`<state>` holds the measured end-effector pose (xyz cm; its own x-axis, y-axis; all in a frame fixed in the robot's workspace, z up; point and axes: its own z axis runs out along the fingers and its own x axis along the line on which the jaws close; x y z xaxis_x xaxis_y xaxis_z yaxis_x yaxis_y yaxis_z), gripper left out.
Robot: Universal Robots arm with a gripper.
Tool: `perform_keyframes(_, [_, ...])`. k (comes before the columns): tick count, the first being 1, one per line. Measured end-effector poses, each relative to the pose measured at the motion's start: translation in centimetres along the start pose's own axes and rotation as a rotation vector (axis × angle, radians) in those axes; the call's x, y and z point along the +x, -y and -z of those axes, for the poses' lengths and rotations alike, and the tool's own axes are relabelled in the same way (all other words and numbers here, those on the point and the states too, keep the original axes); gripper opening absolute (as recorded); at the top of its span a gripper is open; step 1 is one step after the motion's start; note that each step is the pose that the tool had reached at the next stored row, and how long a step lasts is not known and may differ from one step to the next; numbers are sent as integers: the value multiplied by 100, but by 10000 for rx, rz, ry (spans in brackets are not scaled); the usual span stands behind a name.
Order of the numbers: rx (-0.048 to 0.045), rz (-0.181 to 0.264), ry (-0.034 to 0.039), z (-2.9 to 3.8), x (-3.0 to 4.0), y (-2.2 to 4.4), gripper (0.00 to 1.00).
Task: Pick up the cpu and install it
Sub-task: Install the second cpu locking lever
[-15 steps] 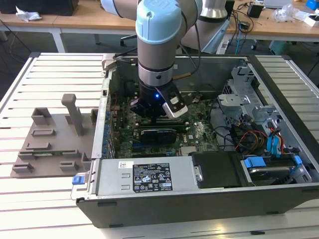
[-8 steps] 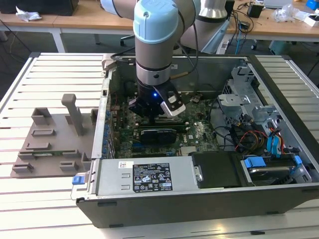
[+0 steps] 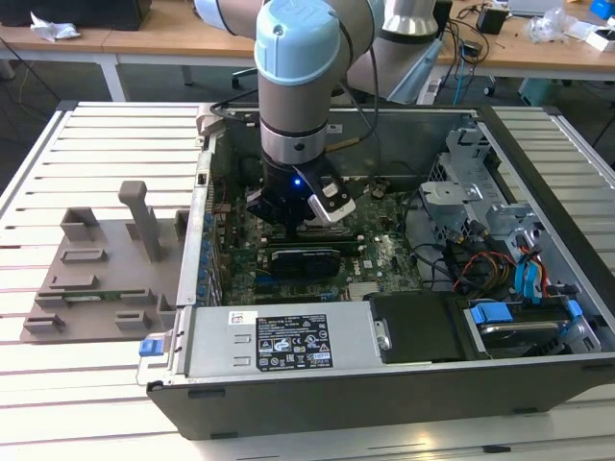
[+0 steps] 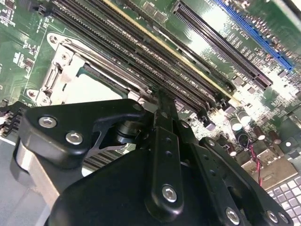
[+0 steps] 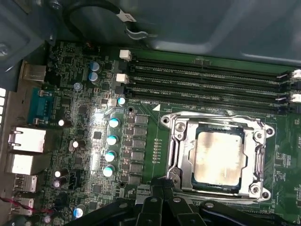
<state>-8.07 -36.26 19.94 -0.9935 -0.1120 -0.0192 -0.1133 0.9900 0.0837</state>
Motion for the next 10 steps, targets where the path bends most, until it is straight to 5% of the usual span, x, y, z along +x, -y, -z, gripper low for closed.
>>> perform_keyframes(3, [14, 56, 47, 95, 11, -6, 11])
perform_keyframes(5, [126, 56, 17, 100, -129, -49, 11])
perform_keyframes(10, [206, 54, -36, 89, -306, -146, 11])
